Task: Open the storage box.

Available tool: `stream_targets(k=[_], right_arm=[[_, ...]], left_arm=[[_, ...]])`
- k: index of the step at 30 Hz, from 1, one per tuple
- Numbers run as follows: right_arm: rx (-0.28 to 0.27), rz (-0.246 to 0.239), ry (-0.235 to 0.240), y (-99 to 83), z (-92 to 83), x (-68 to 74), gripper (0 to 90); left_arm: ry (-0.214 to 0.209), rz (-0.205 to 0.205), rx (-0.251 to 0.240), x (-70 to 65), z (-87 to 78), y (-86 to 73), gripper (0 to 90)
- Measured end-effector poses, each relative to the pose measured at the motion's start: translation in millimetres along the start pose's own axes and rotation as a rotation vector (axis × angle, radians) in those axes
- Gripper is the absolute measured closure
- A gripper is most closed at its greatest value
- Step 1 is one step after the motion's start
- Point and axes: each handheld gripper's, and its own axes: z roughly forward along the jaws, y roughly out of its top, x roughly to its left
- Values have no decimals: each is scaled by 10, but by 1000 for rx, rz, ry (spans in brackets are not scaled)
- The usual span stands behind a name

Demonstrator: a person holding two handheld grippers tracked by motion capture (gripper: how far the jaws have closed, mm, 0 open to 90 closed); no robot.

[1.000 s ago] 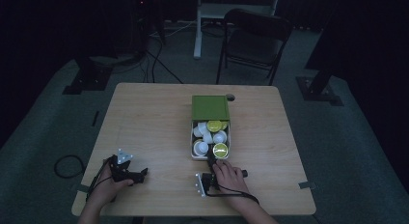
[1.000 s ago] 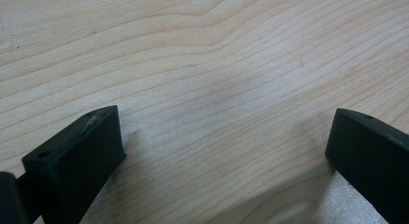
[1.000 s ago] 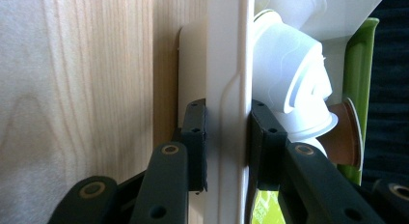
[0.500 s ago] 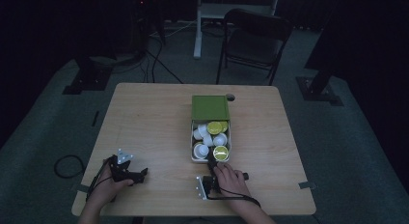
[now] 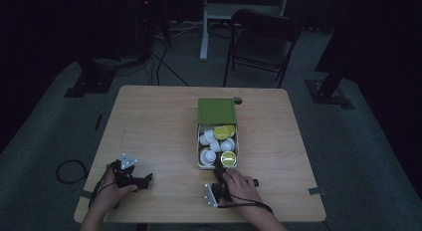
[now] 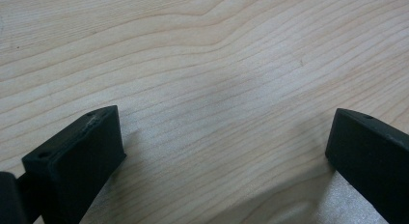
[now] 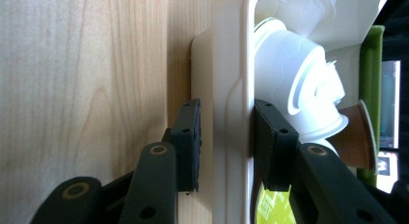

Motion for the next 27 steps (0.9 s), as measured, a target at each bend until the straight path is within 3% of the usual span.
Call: stream_targets(k=[8, 15, 18, 26, 27], right_arm=[[-71, 97, 71, -31, -120, -115, 623], [-113, 184, 68, -74, -208, -278, 614], [-149, 271, 83, -124, -241, -391, 586], [-221, 419, 55, -231, -280, -582, 524], [-221, 419, 55, -231, -280, -582, 524]], left_arm=[[0, 0, 0, 0, 0, 0, 0], [0, -1, -1, -1, 0, 0, 0], [0, -1, 0, -1, 0, 0, 1], [0, -1, 0, 0, 0, 0, 1], [0, -1, 0, 0, 0, 0, 0]])
